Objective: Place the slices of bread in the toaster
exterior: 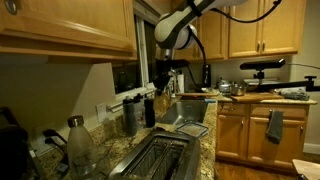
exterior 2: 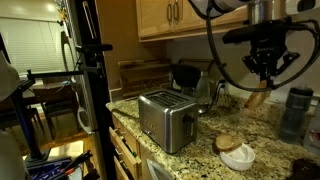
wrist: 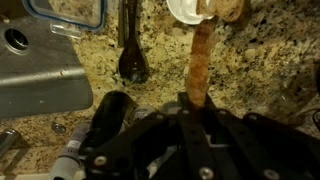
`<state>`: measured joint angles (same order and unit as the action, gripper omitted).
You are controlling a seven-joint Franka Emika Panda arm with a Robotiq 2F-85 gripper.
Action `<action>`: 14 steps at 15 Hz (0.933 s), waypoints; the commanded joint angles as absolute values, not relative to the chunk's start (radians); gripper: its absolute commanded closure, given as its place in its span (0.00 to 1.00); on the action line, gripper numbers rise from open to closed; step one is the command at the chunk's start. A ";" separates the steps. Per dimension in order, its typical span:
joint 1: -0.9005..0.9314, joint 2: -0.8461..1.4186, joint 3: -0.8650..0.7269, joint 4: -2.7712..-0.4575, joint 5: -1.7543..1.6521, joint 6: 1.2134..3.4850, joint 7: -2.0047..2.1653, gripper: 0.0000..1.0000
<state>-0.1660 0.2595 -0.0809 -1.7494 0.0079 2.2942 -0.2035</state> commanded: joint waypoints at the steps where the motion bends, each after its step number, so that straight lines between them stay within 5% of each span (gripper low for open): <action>1: -0.148 0.181 -0.083 -1.823 0.008 2.266 -0.168 0.90; 14: -0.105 0.123 -0.048 -1.843 0.016 2.166 -0.196 0.91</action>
